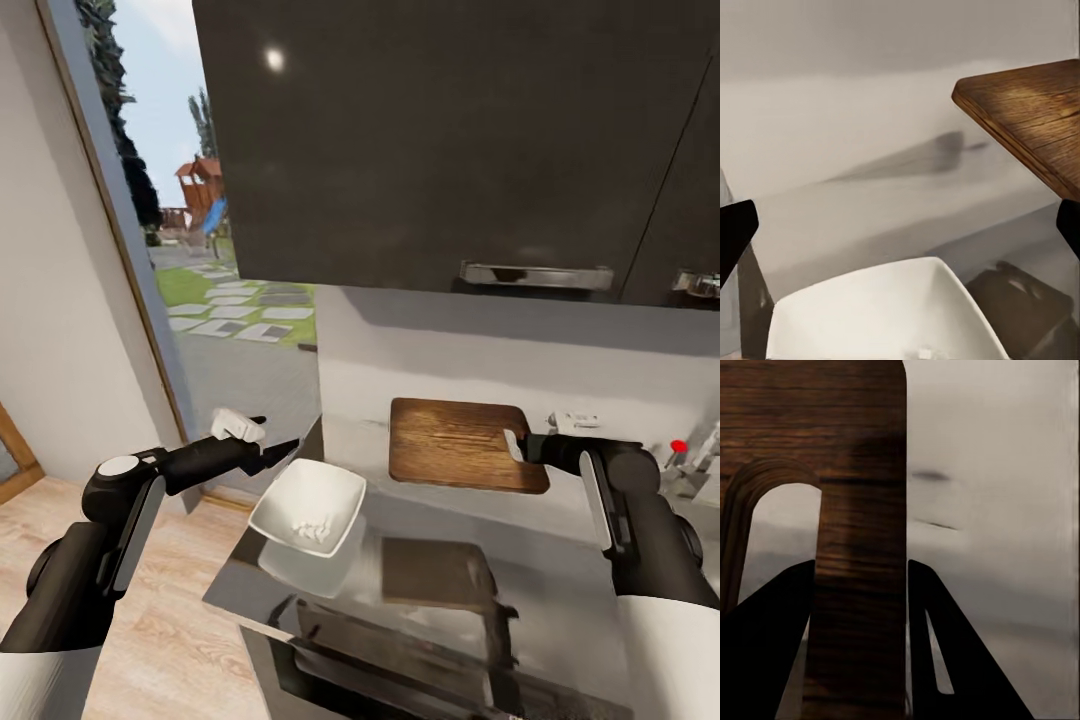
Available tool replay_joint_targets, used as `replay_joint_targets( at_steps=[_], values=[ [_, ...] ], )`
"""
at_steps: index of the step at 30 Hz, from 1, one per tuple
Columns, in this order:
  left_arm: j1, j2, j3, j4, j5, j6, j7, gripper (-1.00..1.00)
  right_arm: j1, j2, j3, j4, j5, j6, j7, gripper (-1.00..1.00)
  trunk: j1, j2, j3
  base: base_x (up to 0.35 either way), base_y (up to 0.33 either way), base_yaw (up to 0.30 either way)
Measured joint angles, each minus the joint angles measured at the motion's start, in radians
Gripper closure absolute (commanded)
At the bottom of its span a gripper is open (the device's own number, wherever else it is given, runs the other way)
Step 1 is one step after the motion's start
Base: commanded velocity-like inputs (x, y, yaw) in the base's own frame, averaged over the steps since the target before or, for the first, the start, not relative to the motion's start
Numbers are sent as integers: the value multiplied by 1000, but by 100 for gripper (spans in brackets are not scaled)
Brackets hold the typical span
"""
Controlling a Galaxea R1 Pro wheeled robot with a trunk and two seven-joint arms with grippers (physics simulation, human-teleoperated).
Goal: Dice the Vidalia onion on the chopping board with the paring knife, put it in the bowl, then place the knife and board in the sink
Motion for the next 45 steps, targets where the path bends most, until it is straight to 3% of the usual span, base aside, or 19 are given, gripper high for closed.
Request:
replay_joint_targets(
  at_steps=[25, 45],
  values=[
    [0, 0, 0, 0, 0, 0, 0, -100, 0, 1, 0, 0, -8, -1, 1, 100, 0, 0, 16, -13, -3, -98],
    [0, 0, 1, 0, 0, 0, 0, -100, 0, 1, 0, 0, -9, 0, 1, 100, 0, 0, 38, -22, -36, -177]
  ],
)
